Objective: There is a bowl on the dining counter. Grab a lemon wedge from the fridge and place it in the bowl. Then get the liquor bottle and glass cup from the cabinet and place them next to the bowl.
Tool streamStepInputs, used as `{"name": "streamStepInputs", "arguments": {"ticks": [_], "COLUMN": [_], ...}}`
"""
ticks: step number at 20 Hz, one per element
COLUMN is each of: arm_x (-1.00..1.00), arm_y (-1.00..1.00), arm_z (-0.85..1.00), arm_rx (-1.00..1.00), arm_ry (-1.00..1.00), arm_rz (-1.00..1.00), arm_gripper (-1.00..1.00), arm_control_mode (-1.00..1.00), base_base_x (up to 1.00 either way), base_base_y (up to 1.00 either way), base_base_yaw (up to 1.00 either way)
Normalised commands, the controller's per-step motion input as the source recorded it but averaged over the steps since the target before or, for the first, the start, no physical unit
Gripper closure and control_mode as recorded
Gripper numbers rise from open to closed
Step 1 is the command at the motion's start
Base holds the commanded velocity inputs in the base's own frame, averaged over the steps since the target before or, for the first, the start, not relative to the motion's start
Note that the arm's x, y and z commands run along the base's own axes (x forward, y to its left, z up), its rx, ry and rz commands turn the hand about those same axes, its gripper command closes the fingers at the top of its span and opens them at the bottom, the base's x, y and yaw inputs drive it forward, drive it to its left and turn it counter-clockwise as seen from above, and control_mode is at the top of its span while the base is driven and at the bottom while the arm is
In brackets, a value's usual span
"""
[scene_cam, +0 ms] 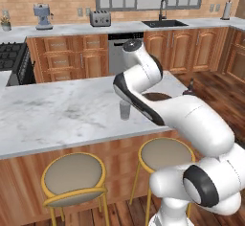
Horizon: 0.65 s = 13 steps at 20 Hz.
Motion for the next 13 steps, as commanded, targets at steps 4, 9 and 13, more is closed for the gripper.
{"name": "streamStepInputs", "arguments": {"ticks": [4, 9, 13], "arm_x": [-0.82, -0.92, -1.00], "arm_y": [-0.16, -0.23, -0.38], "arm_z": [0.63, 0.56, 0.42], "arm_rx": [0.02, 0.01, 0.03], "arm_ry": [-0.18, -0.18, -0.18], "arm_rz": [-0.11, -0.13, -0.16], "arm_gripper": [-1.00, -1.00, -1.00], "arm_control_mode": [-1.00, -1.00, -1.00], "base_base_x": [0.00, 0.00, 0.00], "base_base_y": [0.00, 0.00, 0.00], "base_base_yaw": [0.00, 0.00, 0.00]}}
